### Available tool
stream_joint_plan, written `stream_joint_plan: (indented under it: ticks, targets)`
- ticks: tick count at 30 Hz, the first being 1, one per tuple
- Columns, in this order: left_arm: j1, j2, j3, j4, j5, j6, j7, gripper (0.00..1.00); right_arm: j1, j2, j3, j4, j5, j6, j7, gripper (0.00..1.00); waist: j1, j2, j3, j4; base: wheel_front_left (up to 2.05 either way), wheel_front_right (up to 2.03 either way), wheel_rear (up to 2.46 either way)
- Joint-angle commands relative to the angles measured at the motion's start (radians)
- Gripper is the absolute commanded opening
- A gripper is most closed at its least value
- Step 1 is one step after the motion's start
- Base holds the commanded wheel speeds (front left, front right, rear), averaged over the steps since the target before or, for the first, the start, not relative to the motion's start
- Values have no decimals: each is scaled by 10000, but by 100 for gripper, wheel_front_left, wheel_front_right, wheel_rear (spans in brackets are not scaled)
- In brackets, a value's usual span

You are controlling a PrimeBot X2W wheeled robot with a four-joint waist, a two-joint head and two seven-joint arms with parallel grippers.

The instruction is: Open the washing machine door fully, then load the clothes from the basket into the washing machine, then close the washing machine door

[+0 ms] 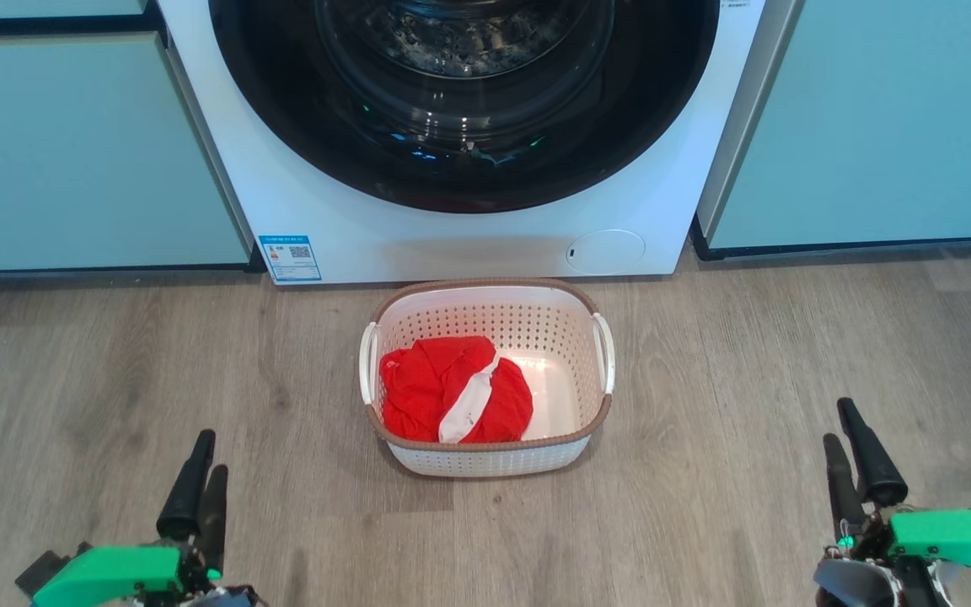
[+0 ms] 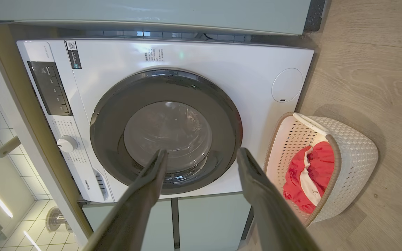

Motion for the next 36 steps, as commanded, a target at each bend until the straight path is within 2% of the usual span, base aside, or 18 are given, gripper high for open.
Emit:
stream_joint_plan:
  ticks: [1, 9, 15, 29, 36]
  targets:
    - [-442, 59, 137, -383, 143, -15, -107, 100, -383, -72, -48, -416, -213, 0, -168, 100, 0, 0, -14, 3, 0, 0, 0]
    - [-471, 68, 321, -568, 527, -22, -341, 100, -437, -78, -119, -687, -1174, 0, -403, 100, 0, 0, -82, 18, 0, 0, 0]
    - [-569, 76, 627, -815, 1104, -28, -546, 100, -535, -83, -163, -1272, -2601, 0, -610, 100, 0, 0, -117, 40, 0, 0, 0]
    - [-772, 93, 1067, -1828, 2708, -40, -956, 100, -726, -92, 11, -2458, -5009, 0, -1023, 100, 0, 0, -196, 100, 0, 0, 0]
    - [-878, 100, 1215, -2446, 3517, 117, -1132, 100, -773, -97, 121, -2864, -5940, 0, -1200, 100, 0, 0, -235, 147, 0, 0, 0]
